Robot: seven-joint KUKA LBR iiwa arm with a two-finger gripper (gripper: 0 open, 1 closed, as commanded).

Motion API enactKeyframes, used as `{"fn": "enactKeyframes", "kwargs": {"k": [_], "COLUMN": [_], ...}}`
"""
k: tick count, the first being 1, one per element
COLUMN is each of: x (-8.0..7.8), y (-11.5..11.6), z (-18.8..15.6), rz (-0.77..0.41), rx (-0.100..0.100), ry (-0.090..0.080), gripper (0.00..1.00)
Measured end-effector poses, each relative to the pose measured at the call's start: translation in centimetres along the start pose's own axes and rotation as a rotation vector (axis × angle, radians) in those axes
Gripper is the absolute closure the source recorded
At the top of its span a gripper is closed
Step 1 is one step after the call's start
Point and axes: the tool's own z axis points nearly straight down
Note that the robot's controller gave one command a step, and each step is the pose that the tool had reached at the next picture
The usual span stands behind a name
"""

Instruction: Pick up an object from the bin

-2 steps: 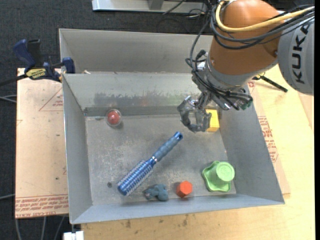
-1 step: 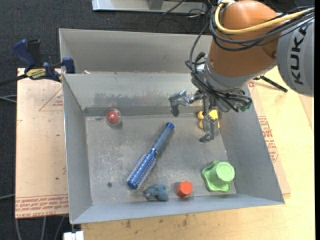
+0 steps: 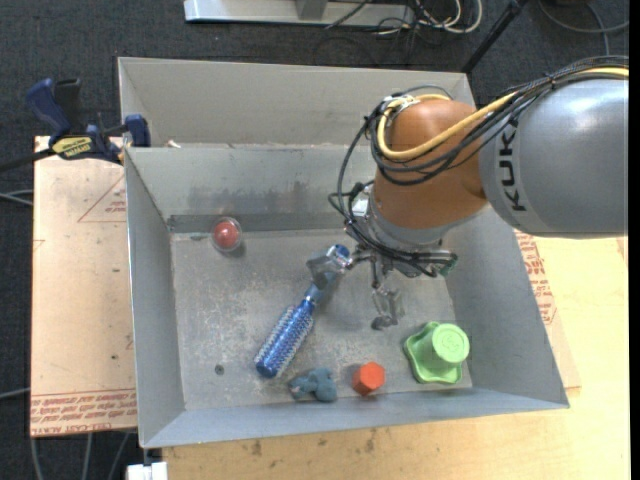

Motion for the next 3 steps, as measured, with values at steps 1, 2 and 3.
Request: {"fn": "enactKeyframes", "kwargs": {"k": [1,2,3], "x": [-2.7,-2.7,-1.5], "y": [-3.1,-3.1,-4.4], "z": [5.9,5.5,-9.5], "rz": [0.021,0.020,0.034], "rx": [0.004,0.005,0.014], "ry": [-0.005,-0.006,-0.012], "gripper": [0.00,1.00,1.00]}}
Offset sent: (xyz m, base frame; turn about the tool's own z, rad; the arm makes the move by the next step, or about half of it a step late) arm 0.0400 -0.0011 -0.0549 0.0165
